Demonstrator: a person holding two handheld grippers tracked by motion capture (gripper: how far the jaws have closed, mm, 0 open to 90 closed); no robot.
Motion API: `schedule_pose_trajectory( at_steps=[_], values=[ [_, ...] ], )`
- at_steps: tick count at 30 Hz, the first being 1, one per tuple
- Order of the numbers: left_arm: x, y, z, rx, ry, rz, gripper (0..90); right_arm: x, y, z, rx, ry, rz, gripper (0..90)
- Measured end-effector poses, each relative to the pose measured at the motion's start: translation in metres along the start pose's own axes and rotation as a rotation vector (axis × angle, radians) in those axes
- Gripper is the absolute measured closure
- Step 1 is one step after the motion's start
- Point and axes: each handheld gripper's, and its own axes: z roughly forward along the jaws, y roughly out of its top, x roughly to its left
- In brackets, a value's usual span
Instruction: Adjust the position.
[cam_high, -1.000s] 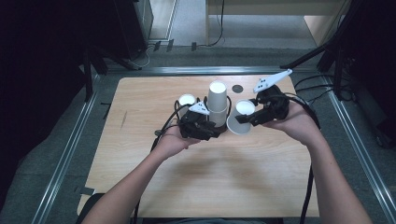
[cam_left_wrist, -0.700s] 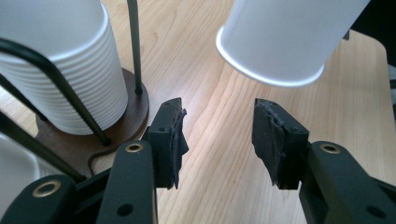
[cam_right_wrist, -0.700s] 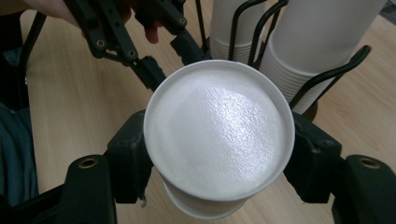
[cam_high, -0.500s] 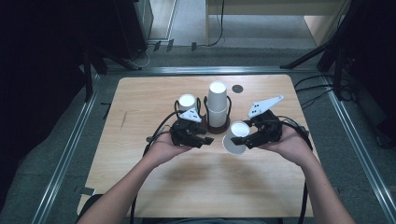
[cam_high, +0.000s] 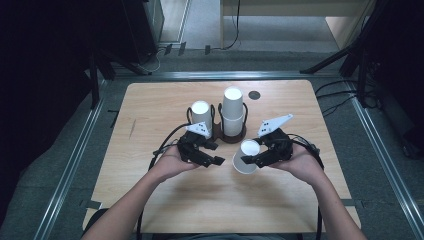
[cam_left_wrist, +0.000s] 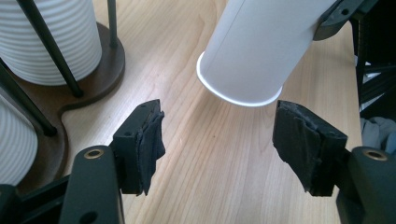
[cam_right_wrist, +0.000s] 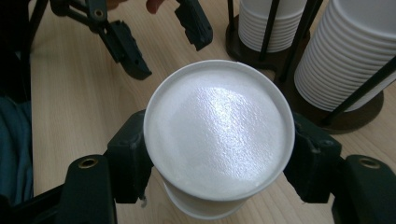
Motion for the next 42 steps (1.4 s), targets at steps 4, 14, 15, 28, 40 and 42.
schedule_pose_trajectory(
  at_steps=[4,14,15,28,40,42],
  values=[
    [0.001,-0.005,0.001,-0.001,-0.008,0.028,30.9,0.001,-0.002,0.01,-0.008,0.003,0.009,32.9],
    [0.006,-0.011,0.003,0.003,-0.027,0.053,13.3,0.0,0.003,0.031,-0.022,0.04,0.0,33.0],
    [0.006,-0.011,0.003,0.003,-0.027,0.053,13.0,0.0,0.004,0.033,-0.028,0.053,0.005,32.9],
    [0.003,-0.013,0.009,-0.016,-0.029,0.093,10.7,0.005,0.019,0.045,-0.071,0.1,-0.002,33.0],
    [-0.005,-0.01,0.018,-0.029,-0.018,0.13,10.2,0.011,0.029,0.042,-0.118,0.156,0.03,33.2],
    [-0.007,-0.012,0.018,-0.059,-0.01,0.149,13.3,0.011,0.029,0.041,-0.135,0.174,0.041,33.2]
  ],
)
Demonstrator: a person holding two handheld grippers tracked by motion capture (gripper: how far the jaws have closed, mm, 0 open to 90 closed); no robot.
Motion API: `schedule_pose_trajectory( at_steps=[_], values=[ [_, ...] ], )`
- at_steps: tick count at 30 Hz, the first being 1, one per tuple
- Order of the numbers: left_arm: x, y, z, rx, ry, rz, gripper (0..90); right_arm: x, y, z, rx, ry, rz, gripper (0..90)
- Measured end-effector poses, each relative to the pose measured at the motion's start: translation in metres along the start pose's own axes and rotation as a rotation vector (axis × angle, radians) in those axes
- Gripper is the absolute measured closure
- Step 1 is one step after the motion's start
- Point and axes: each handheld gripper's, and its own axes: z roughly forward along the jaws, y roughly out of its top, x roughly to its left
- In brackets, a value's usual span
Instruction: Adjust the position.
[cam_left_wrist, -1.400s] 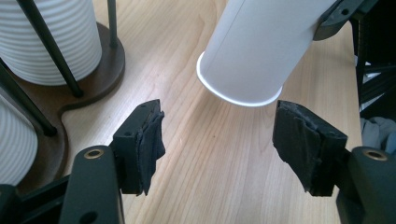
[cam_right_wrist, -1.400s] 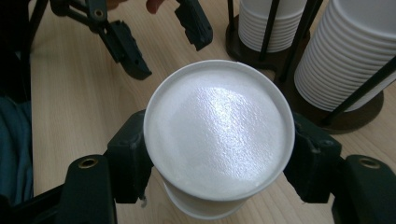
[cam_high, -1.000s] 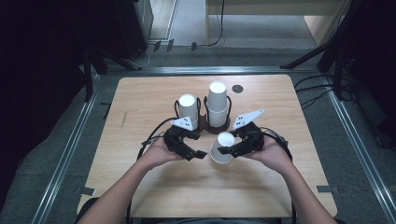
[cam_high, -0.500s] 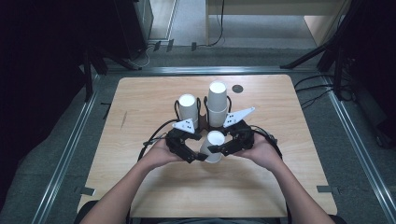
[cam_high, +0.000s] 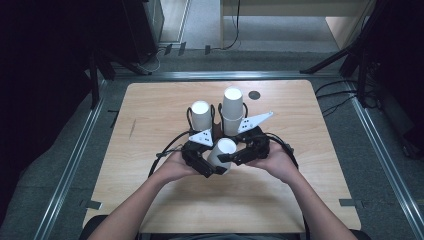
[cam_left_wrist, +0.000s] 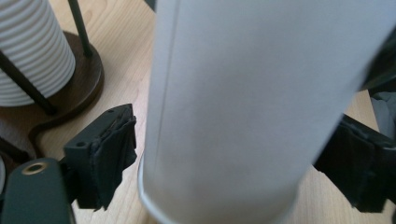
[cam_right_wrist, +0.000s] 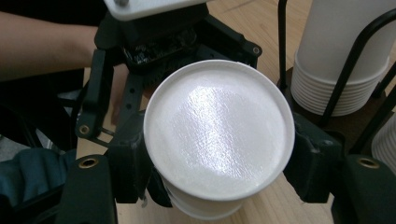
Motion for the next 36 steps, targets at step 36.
schedule_pose_trajectory(
  at_steps=[36],
  values=[
    [0.009,0.006,-0.028,0.115,-0.014,-0.014,30.2,0.001,-0.019,-0.007,0.085,-0.053,-0.06,23.7]
  ],
)
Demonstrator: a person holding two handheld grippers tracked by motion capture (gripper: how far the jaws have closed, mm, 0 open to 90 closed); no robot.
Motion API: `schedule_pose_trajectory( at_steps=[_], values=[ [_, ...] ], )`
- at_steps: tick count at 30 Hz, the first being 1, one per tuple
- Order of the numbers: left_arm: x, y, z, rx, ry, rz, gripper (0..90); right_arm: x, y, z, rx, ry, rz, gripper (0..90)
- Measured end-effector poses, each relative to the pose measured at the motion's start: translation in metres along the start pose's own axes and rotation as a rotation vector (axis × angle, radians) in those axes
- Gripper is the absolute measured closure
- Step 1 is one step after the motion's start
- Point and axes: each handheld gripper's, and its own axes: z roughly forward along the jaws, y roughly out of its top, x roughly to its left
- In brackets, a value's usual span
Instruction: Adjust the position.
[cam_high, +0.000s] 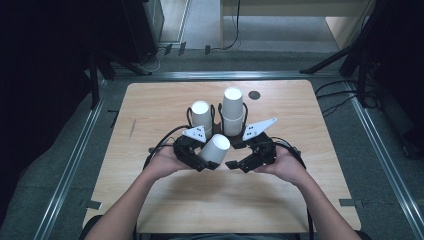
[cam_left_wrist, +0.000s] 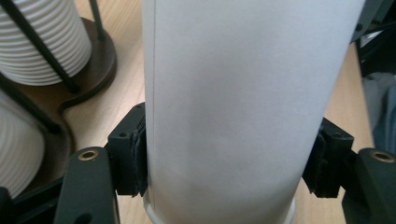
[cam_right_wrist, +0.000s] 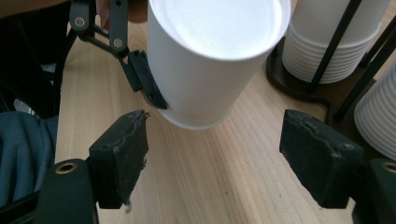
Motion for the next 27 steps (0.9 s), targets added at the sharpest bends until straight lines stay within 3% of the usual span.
schedule_pose_trajectory(
  at_steps=[2,7,15,22,27],
  values=[
    [0.001,0.001,-0.002,0.037,0.007,0.014,30.2,-0.001,-0.003,0.003,0.018,0.008,-0.014,23.7],
    [0.003,0.002,-0.004,0.055,0.012,0.023,30.2,-0.001,-0.005,0.006,0.039,0.017,-0.016,23.7],
    [0.003,0.006,-0.005,0.125,0.02,0.054,30.0,-0.004,-0.009,0.008,0.065,0.007,-0.038,23.7],
    [0.006,0.011,-0.002,0.214,-0.001,0.102,30.0,-0.008,-0.011,0.004,0.061,0.009,-0.037,24.1],
    [0.006,0.017,0.01,0.241,-0.028,0.114,29.5,-0.009,-0.011,0.004,0.046,0.004,-0.038,24.1]
  ],
)
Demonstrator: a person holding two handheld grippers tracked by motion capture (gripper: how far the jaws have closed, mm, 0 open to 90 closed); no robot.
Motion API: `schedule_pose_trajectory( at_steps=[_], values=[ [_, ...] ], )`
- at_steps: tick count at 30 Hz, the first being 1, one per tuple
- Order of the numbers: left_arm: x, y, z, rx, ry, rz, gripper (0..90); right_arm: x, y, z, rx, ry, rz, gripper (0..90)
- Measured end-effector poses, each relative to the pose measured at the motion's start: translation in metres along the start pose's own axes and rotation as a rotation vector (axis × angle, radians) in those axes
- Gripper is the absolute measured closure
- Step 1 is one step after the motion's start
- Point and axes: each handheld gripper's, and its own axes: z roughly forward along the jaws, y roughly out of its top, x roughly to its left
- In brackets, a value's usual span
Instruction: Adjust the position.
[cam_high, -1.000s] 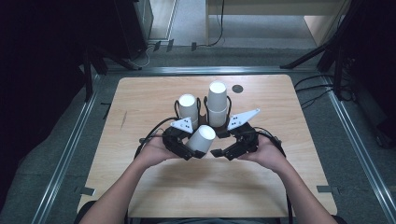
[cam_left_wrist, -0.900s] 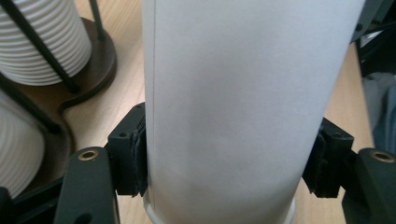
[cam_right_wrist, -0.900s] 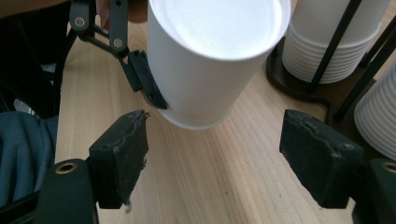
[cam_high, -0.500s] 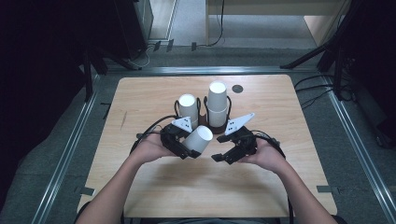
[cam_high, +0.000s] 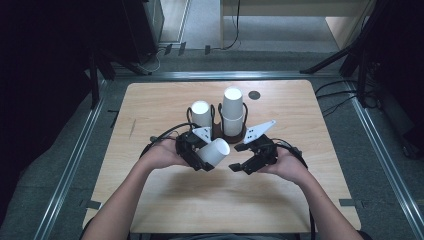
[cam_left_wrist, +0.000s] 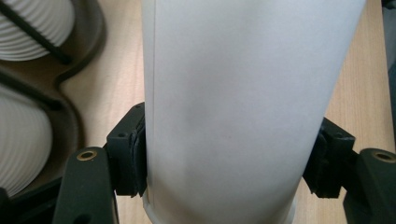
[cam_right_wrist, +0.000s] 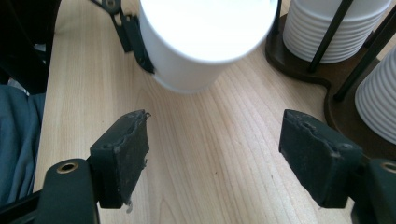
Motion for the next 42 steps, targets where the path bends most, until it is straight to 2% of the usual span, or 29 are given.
schedule_pose_trajectory(
  at_steps=[2,3,4,5,6,9,10,15,21,24,28,31,34,35,38,40,42],
  values=[
    [0.0,0.001,0.003,0.003,-0.01,0.001,29.5,0.0,0.0,0.0,-0.003,0.002,-0.002,24.1],
    [-0.002,0.004,0.009,0.027,-0.02,0.016,29.5,0.0,0.001,0.0,-0.012,0.006,-0.01,24.1],
    [-0.002,0.004,0.009,0.027,-0.02,0.016,29.4,0.0,0.001,0.0,-0.012,0.006,-0.01,24.1],
    [-0.003,0.005,0.011,0.039,-0.027,0.023,29.4,0.001,0.001,0.0,-0.017,0.023,-0.012,24.1],
    [-0.007,0.005,0.014,0.049,-0.041,0.05,29.3,0.002,0.002,0.0,-0.013,0.027,-0.018,24.1],
    [-0.01,0.005,0.016,0.051,-0.05,0.061,29.3,0.004,0.003,0.001,-0.004,0.035,-0.039,24.1],
    [-0.012,0.005,0.017,0.06,-0.049,0.075,29.3,0.007,0.005,0.002,-0.006,0.049,-0.055,24.1],
    [-0.014,0.006,0.02,0.058,-0.055,0.086,29.1,0.01,0.008,0.005,-0.003,0.067,-0.074,24.4],
    [-0.016,0.005,0.027,0.087,-0.069,0.095,28.7,0.012,0.012,0.013,0.02,0.079,-0.106,27.9],
    [-0.018,0.006,0.028,0.093,-0.063,0.1,28.1,0.014,0.013,0.018,0.037,0.099,-0.109,32.6],
    [-0.018,0.006,0.029,0.097,-0.057,0.108,28.0,0.015,0.013,0.019,0.054,0.099,-0.111,34.0],
    [-0.018,0.004,0.029,0.095,-0.073,0.097,27.5,0.015,0.014,0.019,0.065,0.105,-0.103,34.4],
    [-0.018,0.004,0.028,0.086,-0.069,0.1,25.7,0.015,0.014,0.019,0.064,0.107,-0.105,34.4],
    [-0.019,0.002,0.026,0.063,-0.048,0.089,24.5,0.014,0.015,0.018,0.053,0.1,-0.11,34.3],
    [-0.017,0.001,0.024,0.048,-0.048,0.057,21.3,0.014,0.015,0.015,0.051,0.103,-0.093,34.2],
    [-0.016,-0.001,0.021,0.014,-0.022,0.04,13.0,0.013,0.014,0.012,0.046,0.092,-0.088,34.1],
    [-0.016,-0.001,0.02,-0.002,-0.013,0.03,9.9,0.013,0.014,0.011,0.045,0.091,-0.088,34.0]
  ],
)
